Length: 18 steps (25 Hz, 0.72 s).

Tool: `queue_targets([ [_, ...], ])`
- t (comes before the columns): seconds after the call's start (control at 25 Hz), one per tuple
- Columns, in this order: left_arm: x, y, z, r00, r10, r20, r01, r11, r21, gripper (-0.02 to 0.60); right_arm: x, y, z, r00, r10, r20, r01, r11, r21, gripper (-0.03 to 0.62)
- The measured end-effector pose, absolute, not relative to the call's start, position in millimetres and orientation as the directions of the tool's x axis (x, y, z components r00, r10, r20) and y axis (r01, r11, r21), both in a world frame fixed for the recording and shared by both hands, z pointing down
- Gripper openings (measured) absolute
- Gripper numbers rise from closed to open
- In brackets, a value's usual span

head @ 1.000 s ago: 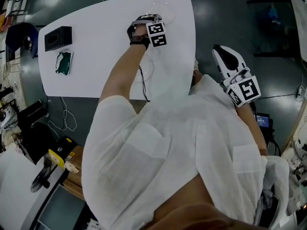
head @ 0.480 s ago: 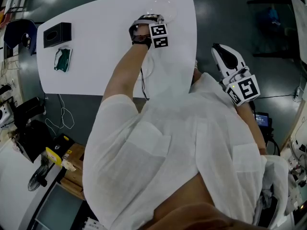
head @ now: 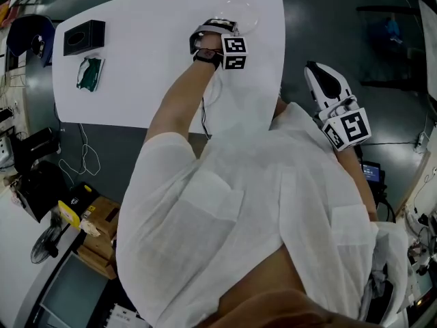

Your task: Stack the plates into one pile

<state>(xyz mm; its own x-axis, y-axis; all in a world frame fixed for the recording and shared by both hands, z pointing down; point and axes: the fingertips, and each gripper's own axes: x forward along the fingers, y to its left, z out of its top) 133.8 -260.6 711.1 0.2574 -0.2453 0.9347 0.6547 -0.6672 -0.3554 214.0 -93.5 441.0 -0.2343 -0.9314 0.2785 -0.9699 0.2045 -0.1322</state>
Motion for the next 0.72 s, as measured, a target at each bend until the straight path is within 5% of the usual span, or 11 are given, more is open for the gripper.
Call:
queue_targets([
  [0.72, 44, -206, 652, 0.222, -0.245, 0.944, 0.623, -0.709, -0.331, 0.043, 147, -94, 411, -0.390, -0.889, 0.241, -0.921, 0.371, -0.122, 0.032],
])
